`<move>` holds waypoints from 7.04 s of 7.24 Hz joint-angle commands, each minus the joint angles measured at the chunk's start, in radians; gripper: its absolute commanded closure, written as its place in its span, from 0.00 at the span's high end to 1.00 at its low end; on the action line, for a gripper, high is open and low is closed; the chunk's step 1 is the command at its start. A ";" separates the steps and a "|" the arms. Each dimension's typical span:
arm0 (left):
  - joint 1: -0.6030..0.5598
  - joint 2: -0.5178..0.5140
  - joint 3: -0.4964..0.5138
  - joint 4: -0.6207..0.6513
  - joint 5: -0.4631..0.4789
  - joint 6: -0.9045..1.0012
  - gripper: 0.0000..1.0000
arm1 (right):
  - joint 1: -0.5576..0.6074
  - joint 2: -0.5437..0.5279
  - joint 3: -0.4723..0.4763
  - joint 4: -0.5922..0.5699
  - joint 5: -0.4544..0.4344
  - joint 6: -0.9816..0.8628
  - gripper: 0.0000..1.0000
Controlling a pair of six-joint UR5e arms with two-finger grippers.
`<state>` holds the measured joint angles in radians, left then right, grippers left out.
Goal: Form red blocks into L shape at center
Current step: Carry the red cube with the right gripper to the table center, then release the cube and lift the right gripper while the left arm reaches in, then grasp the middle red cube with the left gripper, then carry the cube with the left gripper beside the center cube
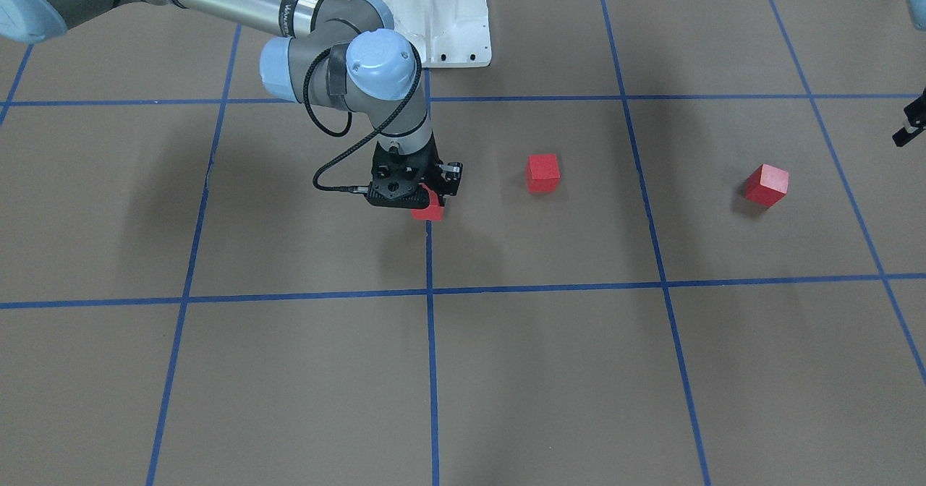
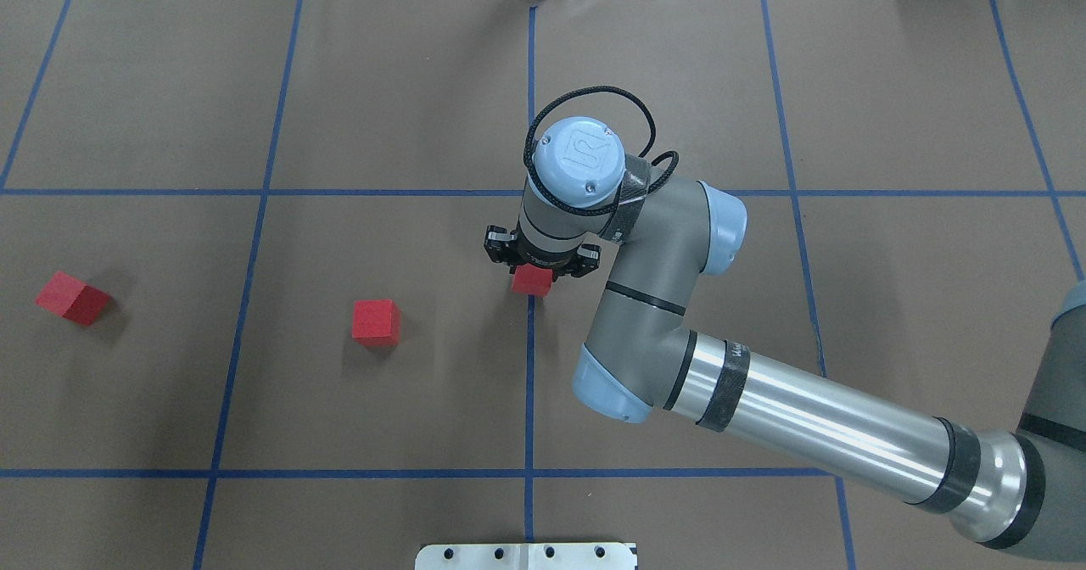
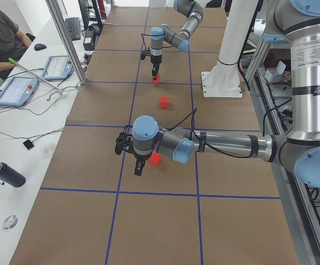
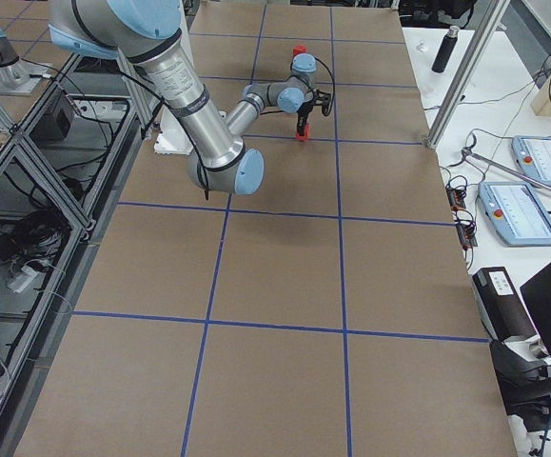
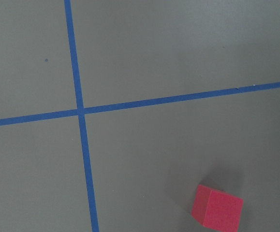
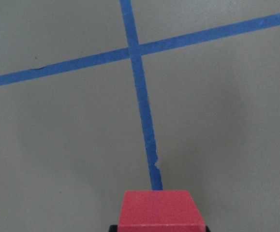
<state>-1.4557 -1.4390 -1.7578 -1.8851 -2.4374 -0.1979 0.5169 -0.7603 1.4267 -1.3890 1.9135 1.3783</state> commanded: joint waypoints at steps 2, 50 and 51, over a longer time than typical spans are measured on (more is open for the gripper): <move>0.000 0.000 -0.002 0.000 0.000 0.000 1.00 | -0.001 0.010 -0.025 0.001 -0.002 -0.044 0.40; 0.946 -1.284 0.698 0.222 0.706 -0.899 0.00 | 0.402 -0.622 0.388 -0.016 0.254 -0.510 1.00; 0.946 -1.276 0.696 0.222 0.704 -0.899 0.00 | 0.402 -0.622 0.388 -0.016 0.254 -0.510 1.00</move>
<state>-0.5106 -2.7223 -1.0591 -1.6628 -1.7315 -1.0972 0.9184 -1.3815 1.8156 -1.4051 2.1680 0.8683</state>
